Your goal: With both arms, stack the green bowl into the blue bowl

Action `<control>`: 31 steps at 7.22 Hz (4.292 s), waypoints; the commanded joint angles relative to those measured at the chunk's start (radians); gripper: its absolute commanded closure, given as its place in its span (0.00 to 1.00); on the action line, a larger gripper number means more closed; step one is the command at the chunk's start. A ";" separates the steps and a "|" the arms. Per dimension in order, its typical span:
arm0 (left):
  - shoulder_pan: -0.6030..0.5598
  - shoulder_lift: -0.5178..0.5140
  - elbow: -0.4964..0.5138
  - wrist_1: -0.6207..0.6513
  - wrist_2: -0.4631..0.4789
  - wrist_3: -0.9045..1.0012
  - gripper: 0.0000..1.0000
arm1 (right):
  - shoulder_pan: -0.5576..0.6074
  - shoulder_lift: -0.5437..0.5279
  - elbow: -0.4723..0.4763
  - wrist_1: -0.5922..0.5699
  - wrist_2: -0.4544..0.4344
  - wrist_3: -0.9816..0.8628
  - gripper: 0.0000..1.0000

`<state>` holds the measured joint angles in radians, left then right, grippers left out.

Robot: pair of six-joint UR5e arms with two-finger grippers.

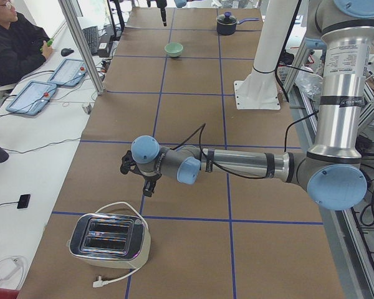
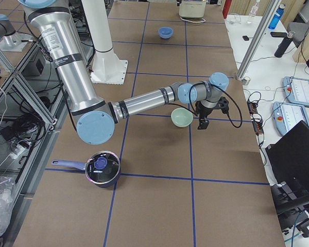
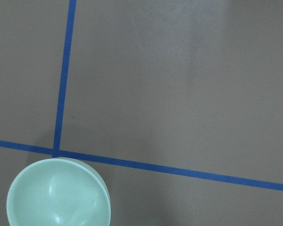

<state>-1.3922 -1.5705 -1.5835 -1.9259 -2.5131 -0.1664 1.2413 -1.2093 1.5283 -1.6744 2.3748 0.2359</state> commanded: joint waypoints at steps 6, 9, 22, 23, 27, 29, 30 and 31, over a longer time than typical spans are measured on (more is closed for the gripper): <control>0.335 0.066 0.002 -0.450 0.143 -0.516 0.02 | -0.102 -0.006 -0.004 0.015 -0.003 0.072 0.01; 0.419 0.056 0.005 -0.469 0.195 -0.582 0.02 | -0.123 -0.001 -0.014 0.013 -0.005 0.074 0.03; 0.424 0.053 0.008 -0.473 0.191 -0.572 0.70 | -0.183 0.033 -0.203 0.231 0.015 0.128 0.80; 0.438 0.055 0.013 -0.472 0.186 -0.568 0.77 | -0.183 0.033 -0.208 0.232 0.026 0.122 0.83; 0.456 0.047 0.013 -0.475 0.183 -0.564 1.00 | -0.187 0.030 -0.212 0.231 0.101 0.117 1.00; 0.456 0.047 0.007 -0.475 0.180 -0.564 1.00 | -0.187 0.040 -0.211 0.229 0.103 0.114 1.00; 0.455 0.041 -0.013 -0.470 0.121 -0.567 1.00 | -0.178 0.046 -0.206 0.226 0.109 0.117 1.00; 0.443 0.040 -0.056 -0.461 0.050 -0.576 1.00 | -0.149 0.071 -0.206 0.219 0.166 0.118 1.00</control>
<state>-0.9398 -1.5278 -1.6002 -2.3953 -2.3905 -0.7344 1.0670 -1.1599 1.3206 -1.4487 2.4949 0.3521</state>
